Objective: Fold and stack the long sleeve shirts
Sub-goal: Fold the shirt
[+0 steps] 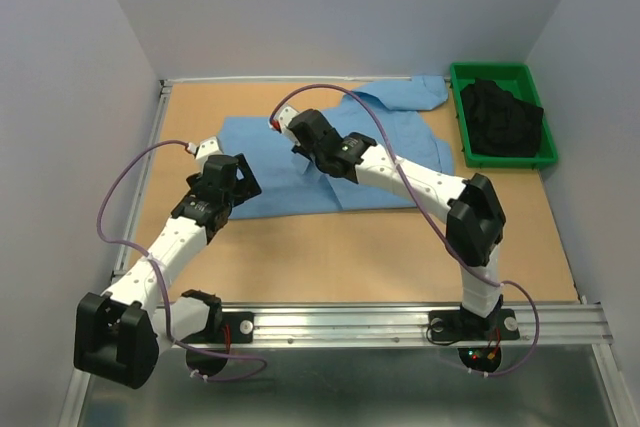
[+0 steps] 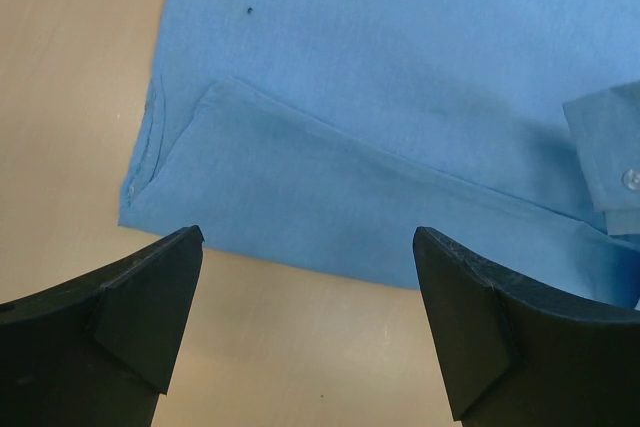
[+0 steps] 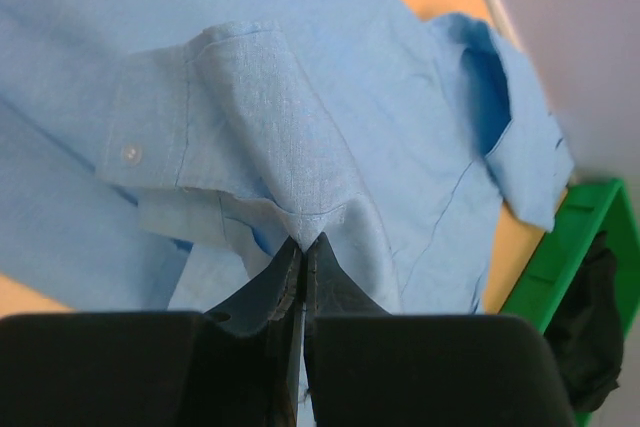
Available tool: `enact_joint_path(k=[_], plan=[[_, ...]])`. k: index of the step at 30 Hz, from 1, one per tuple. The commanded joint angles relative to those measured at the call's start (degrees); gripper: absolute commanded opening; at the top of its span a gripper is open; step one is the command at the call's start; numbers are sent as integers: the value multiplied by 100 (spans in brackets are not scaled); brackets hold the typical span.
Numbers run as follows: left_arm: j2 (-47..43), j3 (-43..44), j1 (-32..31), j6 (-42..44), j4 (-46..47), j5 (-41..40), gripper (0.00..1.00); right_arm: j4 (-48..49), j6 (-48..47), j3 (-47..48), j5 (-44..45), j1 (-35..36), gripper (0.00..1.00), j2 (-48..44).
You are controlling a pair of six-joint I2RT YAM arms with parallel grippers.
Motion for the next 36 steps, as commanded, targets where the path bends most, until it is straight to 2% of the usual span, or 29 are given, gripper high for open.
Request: enact_joint_path(k=[1, 7, 14, 23, 27, 31, 36], plan=[[22, -97, 44, -50, 50, 27, 98, 637, -762, 747, 184, -114, 1, 363], [110, -123, 53, -41, 59, 159, 98, 998, -1133, 1292, 369, -220, 1, 901], [198, -141, 53, -41, 85, 282, 98, 1455, -1107, 1749, 369, -466, 1, 1402], [294, -123, 53, 12, 94, 344, 98, 1596, -888, 2558, 457, -791, 1, 1991], [277, -123, 53, 3, 120, 352, 97, 1587, -633, 2375, 430, -818, 2, 1886], [295, -123, 53, 3, 120, 361, 97, 1561, -1, 1664, 325, -818, 2, 1439], [286, -123, 62, -6, 190, 545, 98, 1263, 1238, 801, -368, -818, 3, 701]])
